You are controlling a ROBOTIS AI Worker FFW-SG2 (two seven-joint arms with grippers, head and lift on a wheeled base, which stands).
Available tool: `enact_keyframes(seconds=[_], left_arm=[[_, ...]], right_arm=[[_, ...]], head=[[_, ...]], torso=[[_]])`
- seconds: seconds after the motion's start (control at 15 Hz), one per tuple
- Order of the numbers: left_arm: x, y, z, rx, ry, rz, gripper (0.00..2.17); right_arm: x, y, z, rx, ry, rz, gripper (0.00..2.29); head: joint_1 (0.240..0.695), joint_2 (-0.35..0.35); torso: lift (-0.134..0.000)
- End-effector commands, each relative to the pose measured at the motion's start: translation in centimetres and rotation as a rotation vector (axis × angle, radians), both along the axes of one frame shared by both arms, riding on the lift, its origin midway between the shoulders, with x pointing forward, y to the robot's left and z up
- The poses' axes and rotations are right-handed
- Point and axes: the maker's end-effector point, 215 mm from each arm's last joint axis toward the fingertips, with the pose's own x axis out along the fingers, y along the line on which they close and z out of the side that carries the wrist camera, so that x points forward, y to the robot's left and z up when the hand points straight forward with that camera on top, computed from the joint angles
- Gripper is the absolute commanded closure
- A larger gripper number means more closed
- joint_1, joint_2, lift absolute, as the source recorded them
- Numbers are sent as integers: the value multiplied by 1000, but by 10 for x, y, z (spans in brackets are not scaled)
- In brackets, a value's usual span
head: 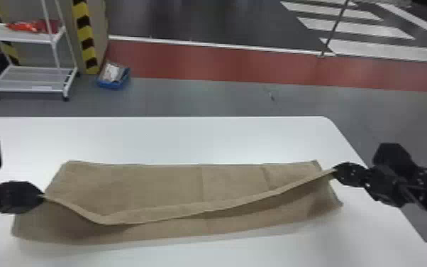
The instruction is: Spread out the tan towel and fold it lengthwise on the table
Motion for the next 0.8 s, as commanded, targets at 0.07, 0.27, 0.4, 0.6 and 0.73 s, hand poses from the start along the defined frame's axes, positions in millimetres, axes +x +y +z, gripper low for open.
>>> enact_keyframes(seconds=[0.07,0.27,0.4,0.6,0.73], left_arm=[[33,-6,3,9,13,-13,2007],[52,6,2,27,31,0,2003],[56,13,-11,41,67,12,2003],[67,21,-16,46,91,19,2003],[75,23,-10,42,82,22,2003]], right_arm=[[22,-6,5,-7,15,-12,1305],[33,-10,0,-21,54,-17,1305],[43,-9,-4,-30,69,-19,1305],[59,-7,-4,-5,78,-28,1305],[67,0,1,47,95,-27,1305]], head=[[695,-196],[695,-193],[695,-186],[695,-171],[695,-156]], torso=[[-124],[-124],[-124],[-124],[-124]])
